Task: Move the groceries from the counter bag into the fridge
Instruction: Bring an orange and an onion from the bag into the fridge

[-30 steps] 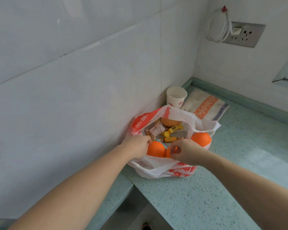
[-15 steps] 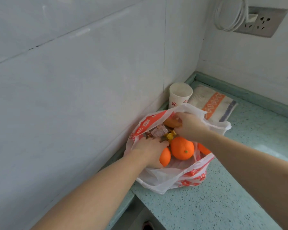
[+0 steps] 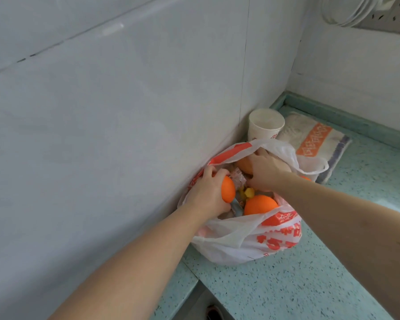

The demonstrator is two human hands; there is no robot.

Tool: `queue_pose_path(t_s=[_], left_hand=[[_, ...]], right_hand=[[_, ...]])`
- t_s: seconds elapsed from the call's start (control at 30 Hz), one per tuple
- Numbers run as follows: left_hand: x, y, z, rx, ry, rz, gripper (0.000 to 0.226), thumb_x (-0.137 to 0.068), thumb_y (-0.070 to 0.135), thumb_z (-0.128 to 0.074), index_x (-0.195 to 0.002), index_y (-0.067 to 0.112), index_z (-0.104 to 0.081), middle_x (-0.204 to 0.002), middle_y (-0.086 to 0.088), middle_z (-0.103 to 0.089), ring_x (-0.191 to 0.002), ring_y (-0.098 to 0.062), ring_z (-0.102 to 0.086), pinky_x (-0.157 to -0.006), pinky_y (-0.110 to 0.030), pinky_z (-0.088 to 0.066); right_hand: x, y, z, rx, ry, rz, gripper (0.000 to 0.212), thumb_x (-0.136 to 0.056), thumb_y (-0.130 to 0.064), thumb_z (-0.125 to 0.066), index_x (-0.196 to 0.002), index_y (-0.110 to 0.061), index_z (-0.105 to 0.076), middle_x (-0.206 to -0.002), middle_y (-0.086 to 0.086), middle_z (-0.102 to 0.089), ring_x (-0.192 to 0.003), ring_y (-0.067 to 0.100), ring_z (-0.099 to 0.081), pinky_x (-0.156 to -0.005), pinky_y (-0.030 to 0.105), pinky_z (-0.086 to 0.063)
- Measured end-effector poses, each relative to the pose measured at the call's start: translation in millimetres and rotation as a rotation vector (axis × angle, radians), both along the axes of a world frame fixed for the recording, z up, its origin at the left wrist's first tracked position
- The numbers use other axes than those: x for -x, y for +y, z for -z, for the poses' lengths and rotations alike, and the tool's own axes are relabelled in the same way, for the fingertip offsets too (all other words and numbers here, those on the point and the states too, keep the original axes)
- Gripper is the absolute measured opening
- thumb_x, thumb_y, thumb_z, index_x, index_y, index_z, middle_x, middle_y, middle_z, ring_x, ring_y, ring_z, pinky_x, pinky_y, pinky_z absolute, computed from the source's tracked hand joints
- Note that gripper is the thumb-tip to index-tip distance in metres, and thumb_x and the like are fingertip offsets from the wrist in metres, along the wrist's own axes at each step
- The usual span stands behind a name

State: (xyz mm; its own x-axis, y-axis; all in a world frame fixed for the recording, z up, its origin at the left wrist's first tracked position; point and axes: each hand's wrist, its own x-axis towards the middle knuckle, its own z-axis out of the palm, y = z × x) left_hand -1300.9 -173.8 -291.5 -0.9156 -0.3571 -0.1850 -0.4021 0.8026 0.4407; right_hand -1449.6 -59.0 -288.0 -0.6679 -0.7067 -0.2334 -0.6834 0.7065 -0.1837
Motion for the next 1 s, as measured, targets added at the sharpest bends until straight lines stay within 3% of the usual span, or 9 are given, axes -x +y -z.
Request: queue_pose_path(t_s=[0.1,0.23,0.33,0.43,0.5,0.63,0.77,0.87,1.0], left_hand=[[-0.9,-2.8,3.3,-0.045,0.005,0.044,0.079,-0.067,0.030,-0.081,-0.134,0.035,-0.037,-0.141,0.003,-0.033,-0.122,-0.028,-0.047,-0.094,-0.049,-0.048],[-1.1,-6.6,2.2,-0.096,-0.018,0.048,0.083,-0.063,0.042,-0.082,-0.133,0.038,-0.037,-0.142,0.003,-0.037,-0.123,-0.023,-0.045,-0.096,-0.043,-0.046],[1.0,-4.4,-2.0,-0.109,-0.016,0.032,0.084,-0.062,0.046,-0.083,-0.132,0.037,-0.038,-0.142,0.002,-0.037,-0.123,-0.021,-0.044,-0.096,-0.040,-0.045],[3.7,-2.9,-6.5,-0.095,-0.004,0.032,0.082,-0.062,0.043,-0.084,-0.132,0.031,-0.042,-0.140,0.001,-0.041,-0.124,-0.021,-0.044,-0.099,-0.038,-0.043],[4.4,-0.3,-13.3,-0.079,0.017,0.034,0.083,-0.062,0.043,-0.083,-0.133,0.030,-0.043,-0.139,0.001,-0.044,-0.125,-0.021,-0.045,-0.100,-0.041,-0.044],[7.3,10.8,-37.0,-0.080,0.110,0.009,0.083,-0.068,0.051,-0.077,-0.137,0.050,-0.033,-0.140,0.006,-0.045,-0.123,-0.019,-0.047,-0.095,-0.037,-0.046],[14.8,30.4,-70.8,-0.079,0.134,-0.039,0.069,-0.073,0.049,-0.075,-0.133,0.039,-0.042,-0.132,0.002,-0.050,-0.111,-0.022,-0.054,-0.087,-0.033,-0.047],[15.3,46.3,-96.2,-0.132,0.207,-0.086,0.065,-0.070,0.048,-0.078,-0.126,0.036,-0.046,-0.125,0.001,-0.051,-0.103,-0.018,-0.051,-0.084,-0.034,-0.046],[13.3,60.4,-137.7,-0.134,0.292,-0.074,0.064,-0.069,0.047,-0.080,-0.124,0.033,-0.050,-0.125,0.003,-0.053,-0.102,-0.015,-0.049,-0.082,-0.029,-0.042]], right_hand=[[1.8,2.7,-3.3,-0.034,-0.166,0.051,0.058,-0.074,-0.042,-0.072,-0.125,-0.019,-0.056,-0.117,0.005,-0.060,-0.107,0.027,-0.058,-0.090,0.039,-0.051],[-8.4,19.0,1.1,-0.026,-0.168,-0.021,0.059,-0.077,-0.037,-0.072,-0.131,-0.028,-0.051,-0.124,-0.002,-0.056,-0.112,0.018,-0.053,-0.095,0.028,-0.046],[-11.5,28.8,-12.2,0.073,-0.174,0.022,0.063,-0.074,-0.040,-0.073,-0.131,-0.035,-0.048,-0.122,-0.008,-0.056,-0.105,0.011,-0.050,-0.081,0.021,-0.039],[-11.1,34.9,-31.3,0.160,-0.108,0.037,0.070,-0.063,-0.052,-0.074,-0.127,-0.042,-0.048,-0.113,-0.015,-0.056,-0.095,0.006,-0.045,-0.076,0.022,-0.034],[-12.2,41.4,-44.0,0.190,-0.176,0.077,0.073,-0.061,-0.051,-0.076,-0.127,-0.040,-0.046,-0.114,-0.014,-0.053,-0.098,0.008,-0.044,-0.080,0.024,-0.034],[-17.7,62.2,-71.1,0.265,-0.229,0.139,0.053,-0.076,-0.045,-0.070,-0.124,-0.037,-0.049,-0.115,-0.010,-0.048,-0.099,0.010,-0.042,-0.063,0.015,-0.030],[-19.3,91.6,-100.5,0.364,-0.313,0.273,0.040,-0.082,-0.052,-0.065,-0.116,-0.036,-0.051,-0.106,-0.005,-0.053,-0.088,0.014,-0.055,-0.066,0.024,-0.049],[-23.8,117.4,-130.5,0.408,-0.322,0.286,0.040,-0.085,-0.048,-0.065,-0.119,-0.034,-0.050,-0.095,-0.007,-0.050,-0.074,0.005,-0.051,-0.052,0.017,-0.045],[-35.0,150.1,-174.8,0.486,-0.260,0.285,0.035,-0.082,-0.044,-0.070,-0.113,-0.037,-0.054,-0.093,-0.011,-0.055,-0.076,0.005,-0.055,-0.055,0.020,-0.049]])
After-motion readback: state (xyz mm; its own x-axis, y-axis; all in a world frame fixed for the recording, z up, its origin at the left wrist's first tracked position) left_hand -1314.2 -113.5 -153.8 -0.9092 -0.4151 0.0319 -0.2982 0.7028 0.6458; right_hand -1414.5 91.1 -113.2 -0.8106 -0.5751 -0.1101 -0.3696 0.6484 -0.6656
